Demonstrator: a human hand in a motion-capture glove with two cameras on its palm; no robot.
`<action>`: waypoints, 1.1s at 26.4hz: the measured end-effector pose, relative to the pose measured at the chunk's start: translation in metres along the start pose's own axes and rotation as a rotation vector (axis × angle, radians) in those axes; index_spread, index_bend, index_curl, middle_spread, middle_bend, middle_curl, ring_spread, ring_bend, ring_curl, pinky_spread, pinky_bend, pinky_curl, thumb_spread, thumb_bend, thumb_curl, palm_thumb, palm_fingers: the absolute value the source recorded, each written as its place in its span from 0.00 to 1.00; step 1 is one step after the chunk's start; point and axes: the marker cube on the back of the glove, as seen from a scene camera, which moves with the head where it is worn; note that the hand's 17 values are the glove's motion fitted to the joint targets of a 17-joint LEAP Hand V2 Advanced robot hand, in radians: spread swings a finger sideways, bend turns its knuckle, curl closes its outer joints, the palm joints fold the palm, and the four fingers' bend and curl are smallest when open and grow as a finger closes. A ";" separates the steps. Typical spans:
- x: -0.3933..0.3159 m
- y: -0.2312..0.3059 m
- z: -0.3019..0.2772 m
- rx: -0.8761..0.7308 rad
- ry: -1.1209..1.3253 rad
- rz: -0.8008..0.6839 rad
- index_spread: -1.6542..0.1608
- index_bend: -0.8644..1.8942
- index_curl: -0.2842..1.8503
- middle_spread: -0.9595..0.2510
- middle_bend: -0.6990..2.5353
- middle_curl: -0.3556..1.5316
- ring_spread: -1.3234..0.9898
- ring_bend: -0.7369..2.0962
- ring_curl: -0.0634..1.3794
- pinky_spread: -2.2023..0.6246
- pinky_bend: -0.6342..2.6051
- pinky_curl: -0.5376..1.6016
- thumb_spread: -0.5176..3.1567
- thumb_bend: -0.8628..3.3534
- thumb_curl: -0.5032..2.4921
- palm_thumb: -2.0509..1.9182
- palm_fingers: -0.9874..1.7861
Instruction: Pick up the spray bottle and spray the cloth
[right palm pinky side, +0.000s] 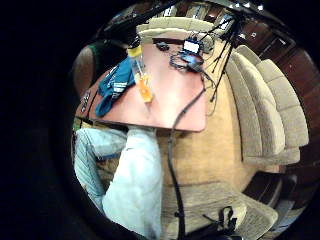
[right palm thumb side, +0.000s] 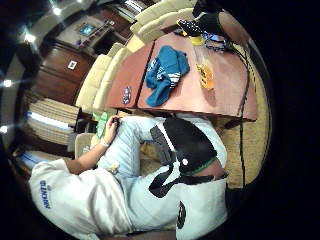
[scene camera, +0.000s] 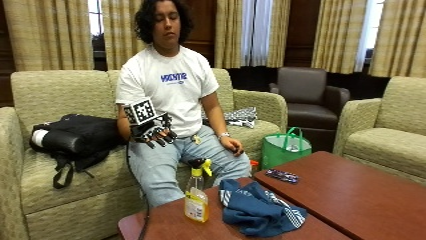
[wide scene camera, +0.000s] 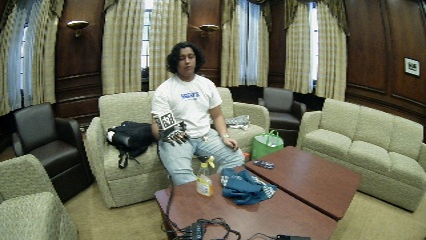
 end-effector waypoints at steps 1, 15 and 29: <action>0.000 0.000 0.003 0.007 0.000 0.011 0.69 0.37 0.28 0.69 0.27 0.34 0.50 0.36 0.24 0.83 0.28 0.39 0.45 0.21 0.25 0.65 0.57; 0.006 -0.011 0.047 0.010 -0.043 0.148 0.69 0.37 0.28 0.69 0.27 0.35 0.50 0.36 0.26 0.83 0.28 0.40 0.45 0.20 0.26 0.66 0.57; -0.004 -0.051 0.065 0.132 -0.595 0.286 0.69 0.37 0.28 0.69 0.27 0.36 0.51 0.37 0.27 0.83 0.27 0.40 0.46 0.20 0.27 0.66 0.59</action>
